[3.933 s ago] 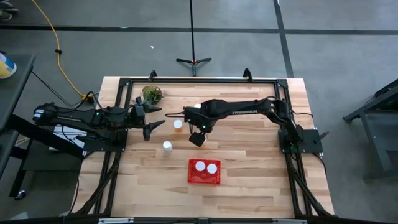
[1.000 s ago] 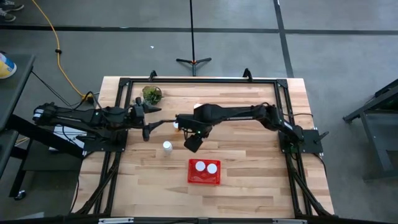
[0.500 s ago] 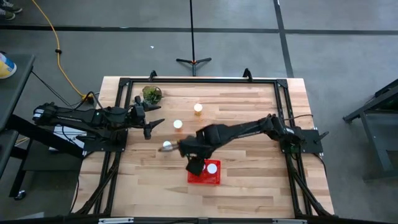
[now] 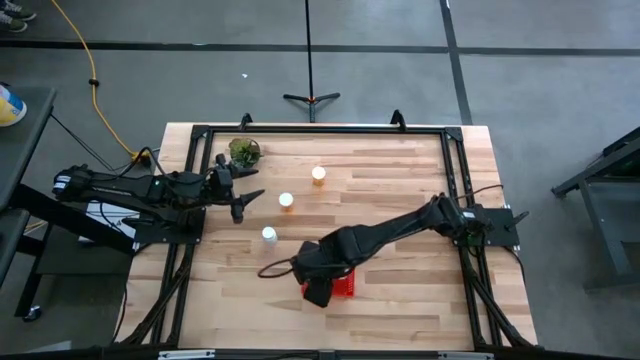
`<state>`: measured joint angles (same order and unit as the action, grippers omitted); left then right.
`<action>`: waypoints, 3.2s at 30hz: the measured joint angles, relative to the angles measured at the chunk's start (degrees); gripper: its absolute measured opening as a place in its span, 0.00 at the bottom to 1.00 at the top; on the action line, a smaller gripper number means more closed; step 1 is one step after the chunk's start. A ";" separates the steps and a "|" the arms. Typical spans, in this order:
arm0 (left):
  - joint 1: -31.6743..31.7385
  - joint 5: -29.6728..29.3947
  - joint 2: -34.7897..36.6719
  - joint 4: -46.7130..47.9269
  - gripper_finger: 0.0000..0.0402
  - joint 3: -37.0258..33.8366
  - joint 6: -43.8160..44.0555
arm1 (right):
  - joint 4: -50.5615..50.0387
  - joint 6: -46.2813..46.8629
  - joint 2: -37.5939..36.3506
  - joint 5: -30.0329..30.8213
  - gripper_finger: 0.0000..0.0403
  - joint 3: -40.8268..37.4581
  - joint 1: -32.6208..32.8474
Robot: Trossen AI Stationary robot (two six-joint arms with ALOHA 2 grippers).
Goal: Pick and place pill bottles into a basket
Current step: Put the orange pill bottle into the red bin
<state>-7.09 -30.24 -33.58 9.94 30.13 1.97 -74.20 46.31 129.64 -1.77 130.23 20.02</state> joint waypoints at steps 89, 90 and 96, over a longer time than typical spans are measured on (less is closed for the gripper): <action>-0.04 4.27 -0.05 -4.19 0.77 0.00 12.08 | 4.02 -43.81 0.11 -6.08 0.88 -7.50 -40.71; -0.04 4.22 -0.07 -4.20 0.77 0.00 12.07 | 4.66 -43.80 0.11 -6.06 0.88 -7.52 -40.70; -0.04 4.15 -0.07 -3.86 0.77 0.00 11.99 | 8.51 -42.47 0.31 -5.64 0.89 -7.54 -41.11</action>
<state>-7.14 -26.09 -33.65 6.09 30.13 13.96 -65.69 3.84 129.95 -7.41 122.69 -21.09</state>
